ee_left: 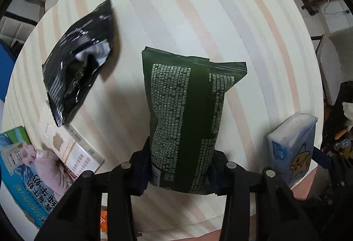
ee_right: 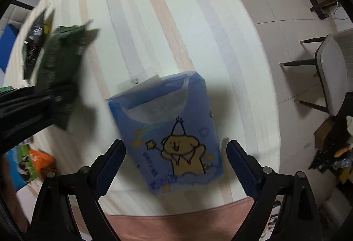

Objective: Organize soft objects
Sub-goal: 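Lower the green bag and blue tissue pack into the box, open both tools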

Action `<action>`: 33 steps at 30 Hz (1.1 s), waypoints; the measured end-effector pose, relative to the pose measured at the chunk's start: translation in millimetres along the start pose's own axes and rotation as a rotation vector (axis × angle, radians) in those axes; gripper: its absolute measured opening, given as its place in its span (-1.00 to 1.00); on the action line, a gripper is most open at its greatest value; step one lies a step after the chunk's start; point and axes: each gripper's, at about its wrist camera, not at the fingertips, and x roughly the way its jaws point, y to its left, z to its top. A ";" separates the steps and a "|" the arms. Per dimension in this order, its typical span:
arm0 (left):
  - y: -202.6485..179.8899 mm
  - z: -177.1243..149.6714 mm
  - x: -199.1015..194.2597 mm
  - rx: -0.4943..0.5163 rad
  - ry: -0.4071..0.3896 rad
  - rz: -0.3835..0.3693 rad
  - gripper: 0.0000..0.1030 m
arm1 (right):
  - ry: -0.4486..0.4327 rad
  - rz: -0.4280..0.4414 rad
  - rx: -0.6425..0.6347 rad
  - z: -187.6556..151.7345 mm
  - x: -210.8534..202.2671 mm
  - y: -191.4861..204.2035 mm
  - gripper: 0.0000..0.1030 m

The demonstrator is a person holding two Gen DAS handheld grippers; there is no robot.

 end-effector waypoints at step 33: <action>262.2 -272.1 -192.4 -0.315 -0.468 -0.132 -0.40 | -0.216 0.314 -0.249 -155.4 -165.8 248.4 -0.17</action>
